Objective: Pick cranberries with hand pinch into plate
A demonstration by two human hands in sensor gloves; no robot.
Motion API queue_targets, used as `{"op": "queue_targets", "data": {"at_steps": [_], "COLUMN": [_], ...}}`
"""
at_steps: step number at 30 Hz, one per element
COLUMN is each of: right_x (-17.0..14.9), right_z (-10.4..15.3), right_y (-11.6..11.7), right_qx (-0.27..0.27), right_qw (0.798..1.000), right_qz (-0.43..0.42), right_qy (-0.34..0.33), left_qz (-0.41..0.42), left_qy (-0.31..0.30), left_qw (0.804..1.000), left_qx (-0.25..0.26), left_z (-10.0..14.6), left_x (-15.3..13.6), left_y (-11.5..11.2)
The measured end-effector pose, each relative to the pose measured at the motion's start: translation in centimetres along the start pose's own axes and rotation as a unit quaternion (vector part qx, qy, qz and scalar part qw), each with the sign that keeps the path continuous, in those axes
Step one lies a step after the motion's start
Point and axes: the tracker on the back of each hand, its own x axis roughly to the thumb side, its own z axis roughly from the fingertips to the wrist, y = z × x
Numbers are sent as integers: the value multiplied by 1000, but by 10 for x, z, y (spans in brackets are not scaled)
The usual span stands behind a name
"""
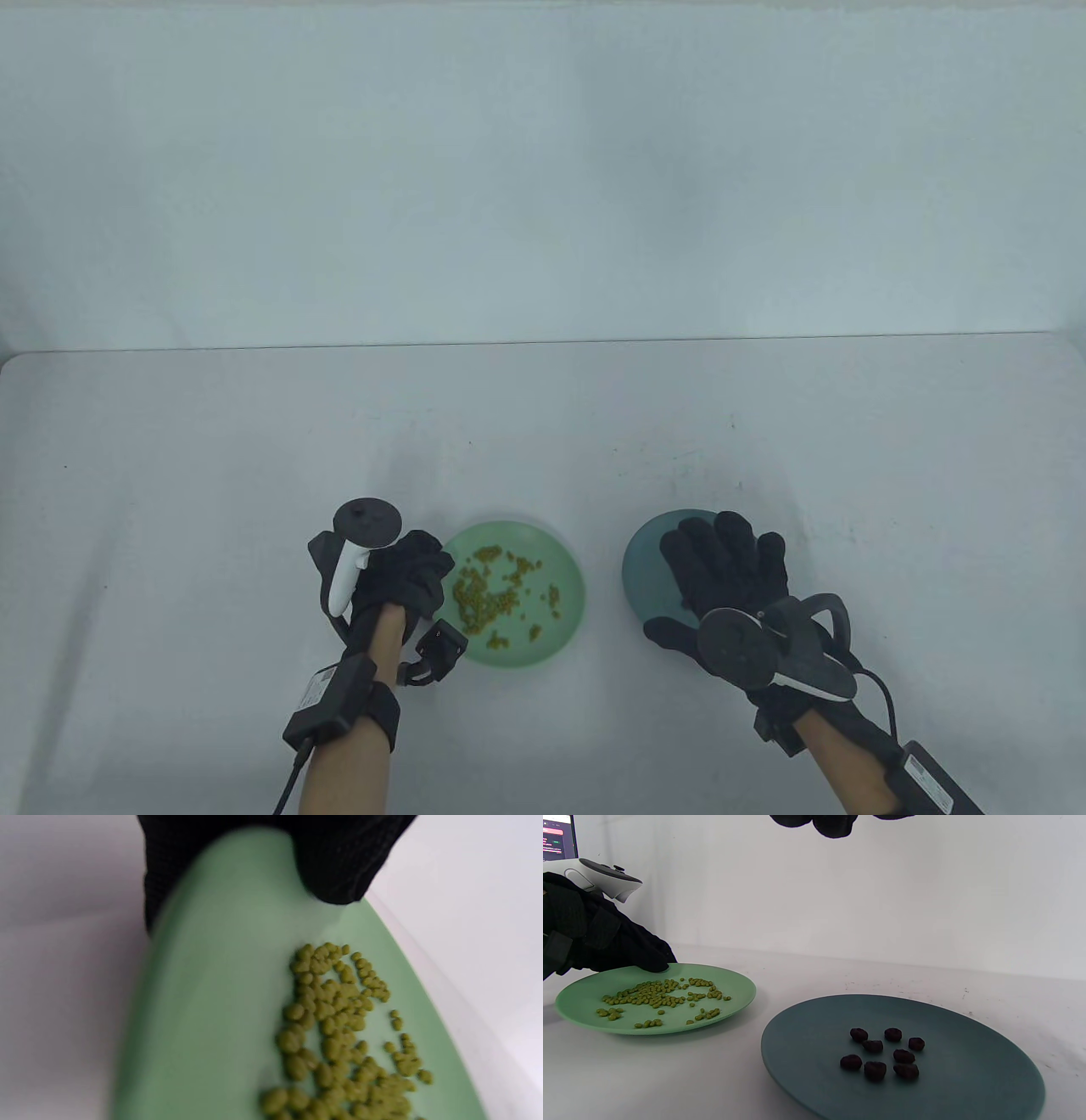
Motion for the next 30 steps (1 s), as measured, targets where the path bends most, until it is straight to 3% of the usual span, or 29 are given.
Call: {"op": "queue_targets", "data": {"at_steps": [16,23,30], "right_x": [-1,-1,-3], "right_z": [0,0,-1], "right_y": [0,0,1], "right_qx": [-1,1,2], "right_qw": [1000,1000,1000], "right_qz": [0,-1,-13], "right_qy": [2,6,8], "left_qz": [-247,-269,-244], "left_qy": [-3,-1,-29], "left_qw": [967,961,968], "left_qx": [54,65,55], "left_z": [-5,-7,11], "left_x": [29,32,31], "left_y": [-8,-13,4]}}
